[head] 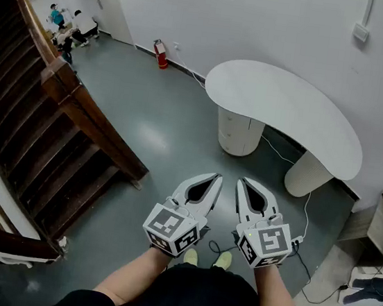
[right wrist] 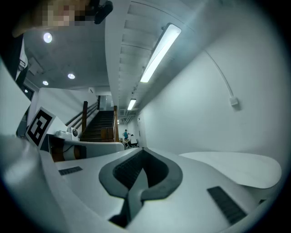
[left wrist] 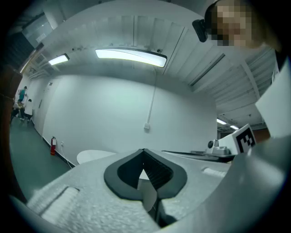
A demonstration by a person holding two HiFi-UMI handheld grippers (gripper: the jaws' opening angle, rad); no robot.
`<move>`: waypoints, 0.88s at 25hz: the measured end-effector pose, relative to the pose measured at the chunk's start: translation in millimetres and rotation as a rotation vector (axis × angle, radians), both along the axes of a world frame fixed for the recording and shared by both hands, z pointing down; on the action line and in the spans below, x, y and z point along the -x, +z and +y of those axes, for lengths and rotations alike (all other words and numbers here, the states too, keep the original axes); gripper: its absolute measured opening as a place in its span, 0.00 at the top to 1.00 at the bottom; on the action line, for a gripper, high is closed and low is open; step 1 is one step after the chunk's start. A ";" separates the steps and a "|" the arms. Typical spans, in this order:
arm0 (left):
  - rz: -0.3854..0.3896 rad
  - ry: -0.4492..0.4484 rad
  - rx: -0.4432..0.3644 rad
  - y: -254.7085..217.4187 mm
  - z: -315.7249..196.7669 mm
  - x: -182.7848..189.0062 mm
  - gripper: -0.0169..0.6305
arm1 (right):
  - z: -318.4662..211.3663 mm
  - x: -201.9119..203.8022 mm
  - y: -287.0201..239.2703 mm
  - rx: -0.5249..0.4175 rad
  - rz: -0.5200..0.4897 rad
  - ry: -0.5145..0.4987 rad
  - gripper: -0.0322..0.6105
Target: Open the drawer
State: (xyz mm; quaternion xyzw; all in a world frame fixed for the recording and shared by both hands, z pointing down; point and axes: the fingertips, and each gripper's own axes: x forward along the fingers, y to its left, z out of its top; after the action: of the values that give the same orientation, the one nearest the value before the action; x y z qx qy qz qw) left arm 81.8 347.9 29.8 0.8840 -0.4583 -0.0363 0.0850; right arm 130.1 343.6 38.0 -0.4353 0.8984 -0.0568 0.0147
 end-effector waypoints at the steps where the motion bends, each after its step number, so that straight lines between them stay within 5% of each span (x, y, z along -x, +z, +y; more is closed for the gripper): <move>1: -0.003 -0.005 -0.006 -0.8 -0.2 -2.9 0.96 | 0.3 -1.7 -0.1 -0.009 0.008 0.003 0.93; 22: -0.067 -0.077 -0.005 16.7 -15.7 -51.1 0.96 | -15.3 -34.6 16.4 -0.107 0.107 -0.006 0.93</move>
State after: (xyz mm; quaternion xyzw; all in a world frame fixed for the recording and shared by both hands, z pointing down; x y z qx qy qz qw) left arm 132.9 332.2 46.6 0.8667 -0.4944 -0.0113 0.0658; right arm 164.7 328.3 54.5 -0.4335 0.9010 0.0146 -0.0104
